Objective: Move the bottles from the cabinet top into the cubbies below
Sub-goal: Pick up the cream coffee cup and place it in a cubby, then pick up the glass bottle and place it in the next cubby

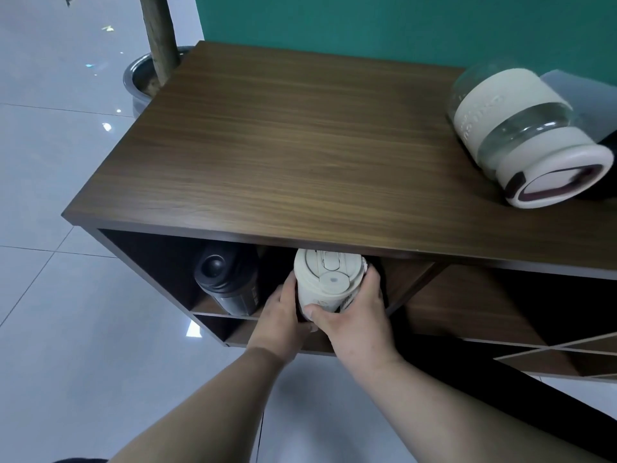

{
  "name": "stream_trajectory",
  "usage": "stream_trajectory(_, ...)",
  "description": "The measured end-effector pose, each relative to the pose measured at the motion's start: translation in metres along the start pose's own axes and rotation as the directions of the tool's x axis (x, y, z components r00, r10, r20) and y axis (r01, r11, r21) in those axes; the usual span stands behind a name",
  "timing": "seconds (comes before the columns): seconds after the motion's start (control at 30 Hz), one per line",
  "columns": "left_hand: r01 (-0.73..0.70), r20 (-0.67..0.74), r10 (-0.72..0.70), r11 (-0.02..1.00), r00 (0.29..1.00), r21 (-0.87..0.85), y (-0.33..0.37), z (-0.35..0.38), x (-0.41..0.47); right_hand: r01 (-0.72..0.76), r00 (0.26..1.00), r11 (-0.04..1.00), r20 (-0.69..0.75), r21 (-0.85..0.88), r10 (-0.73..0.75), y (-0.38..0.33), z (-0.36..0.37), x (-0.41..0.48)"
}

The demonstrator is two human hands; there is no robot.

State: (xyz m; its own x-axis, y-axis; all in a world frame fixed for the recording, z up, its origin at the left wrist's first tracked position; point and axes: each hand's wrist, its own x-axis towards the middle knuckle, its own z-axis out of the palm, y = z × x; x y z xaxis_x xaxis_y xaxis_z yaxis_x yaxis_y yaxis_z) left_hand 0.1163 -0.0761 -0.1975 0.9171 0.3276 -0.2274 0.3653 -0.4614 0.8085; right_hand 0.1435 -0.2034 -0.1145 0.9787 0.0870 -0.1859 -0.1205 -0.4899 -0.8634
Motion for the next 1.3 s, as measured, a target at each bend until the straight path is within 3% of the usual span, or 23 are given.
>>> stream_trajectory(0.1, 0.031, 0.022, -0.031, 1.0, 0.999, 0.0, 0.005, -0.006, -0.005, -0.035, 0.999, 0.999, 0.042, 0.029, 0.034, 0.001, -0.006, -0.005)
stream_trajectory(0.3, 0.114, 0.151, -0.115, 0.993, 0.982, 0.013, 0.01, -0.028, -0.024, -0.122, 0.972, 0.981, 0.183, -0.151, 0.149, -0.018, -0.041, -0.03)
stream_trajectory(0.47, 0.081, 0.289, -0.151, 0.967, 0.945, 0.242, 0.042, -0.068, -0.061, -0.012, 0.961, 0.985, 0.272, -0.17, 0.058, -0.034, -0.087, -0.061)
stream_trajectory(0.57, -0.002, 0.256, -0.072, 0.961, 0.964, 0.276, 0.071, -0.087, -0.083, 0.108, 0.979, 0.979, 0.188, -0.172, -0.075, -0.046, -0.117, -0.081)
stream_trajectory(0.73, -0.077, 0.18, 0.078, 0.997, 0.981, -0.015, 0.121, -0.091, -0.123, 0.194, 0.977, 0.981, -0.093, -0.005, -0.193, -0.08, -0.165, -0.09)
stream_trajectory(0.83, -0.125, 0.177, 0.15, 0.982, 0.973, -0.142, 0.136, -0.084, -0.132, 0.223, 0.932, 0.974, -0.284, -0.037, -0.224, -0.097, -0.188, -0.076)
stream_trajectory(1.03, -0.15, 0.209, 0.192, 0.968, 0.959, -0.201, 0.147, -0.063, -0.114, 0.132, 0.895, 0.959, -0.386, -0.25, -0.224, -0.117, -0.187, -0.031)
stream_trajectory(1.2, -0.16, 0.285, 0.21, 0.969, 0.935, -0.191, 0.151, -0.042, -0.092, -0.028, 0.838, 0.975, -0.538, -0.219, -0.097, -0.121, -0.177, 0.004)
stream_trajectory(1.3, -0.134, 0.4, 0.226, 0.96, 0.888, -0.244, 0.148, -0.034, -0.083, -0.074, 0.83, 0.978, -0.555, -0.196, -0.049, -0.122, -0.173, 0.015)
